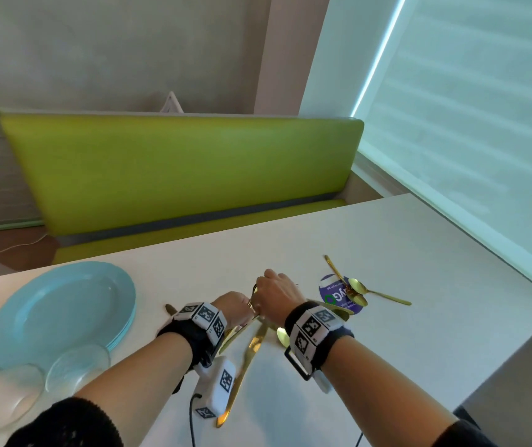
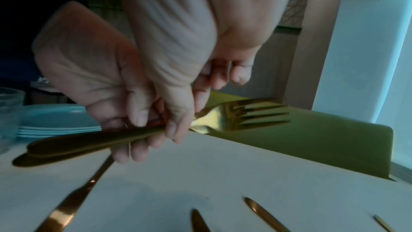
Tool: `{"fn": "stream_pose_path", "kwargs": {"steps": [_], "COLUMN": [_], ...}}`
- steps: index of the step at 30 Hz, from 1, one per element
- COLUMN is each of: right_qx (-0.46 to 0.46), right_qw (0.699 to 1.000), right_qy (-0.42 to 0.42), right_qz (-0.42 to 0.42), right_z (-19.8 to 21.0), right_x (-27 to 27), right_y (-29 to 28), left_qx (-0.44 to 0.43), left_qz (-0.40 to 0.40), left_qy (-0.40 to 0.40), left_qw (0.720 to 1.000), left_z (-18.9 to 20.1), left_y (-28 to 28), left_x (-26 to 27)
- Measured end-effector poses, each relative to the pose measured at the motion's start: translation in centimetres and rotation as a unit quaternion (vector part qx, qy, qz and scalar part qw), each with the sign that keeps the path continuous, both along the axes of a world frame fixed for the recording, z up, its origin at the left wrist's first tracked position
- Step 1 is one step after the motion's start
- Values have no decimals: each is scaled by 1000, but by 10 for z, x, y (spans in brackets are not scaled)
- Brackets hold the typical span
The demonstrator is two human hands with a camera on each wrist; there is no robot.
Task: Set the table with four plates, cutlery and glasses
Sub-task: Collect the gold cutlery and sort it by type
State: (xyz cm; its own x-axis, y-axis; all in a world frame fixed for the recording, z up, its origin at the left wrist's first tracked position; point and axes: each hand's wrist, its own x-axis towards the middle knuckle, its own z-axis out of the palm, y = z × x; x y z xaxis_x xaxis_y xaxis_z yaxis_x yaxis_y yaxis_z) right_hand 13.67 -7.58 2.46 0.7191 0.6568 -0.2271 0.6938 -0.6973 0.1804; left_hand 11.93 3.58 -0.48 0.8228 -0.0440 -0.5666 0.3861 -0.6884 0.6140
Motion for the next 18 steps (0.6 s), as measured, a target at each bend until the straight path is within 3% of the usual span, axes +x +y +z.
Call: {"fn": "stream_pose_path", "kwargs": {"steps": [5,12,18], "right_qx": [-37,4,69], "right_qw": [999,999,997], "right_qy": [-2,3,-38], "right_qz": [-5,-33,-19], "right_z": [2,8,-2], "right_x": [-29,-42,-23], "right_y": [6,0,-9], "left_qx": [6,-37,-65], "left_qz": [-87,-103,-63], "left_qy": [-8,-47,-71], "left_qw": [996,993,993], "left_z": [4,4,-6], "left_y": [1,-1,-11], "left_x": [-25,-35,-18]}}
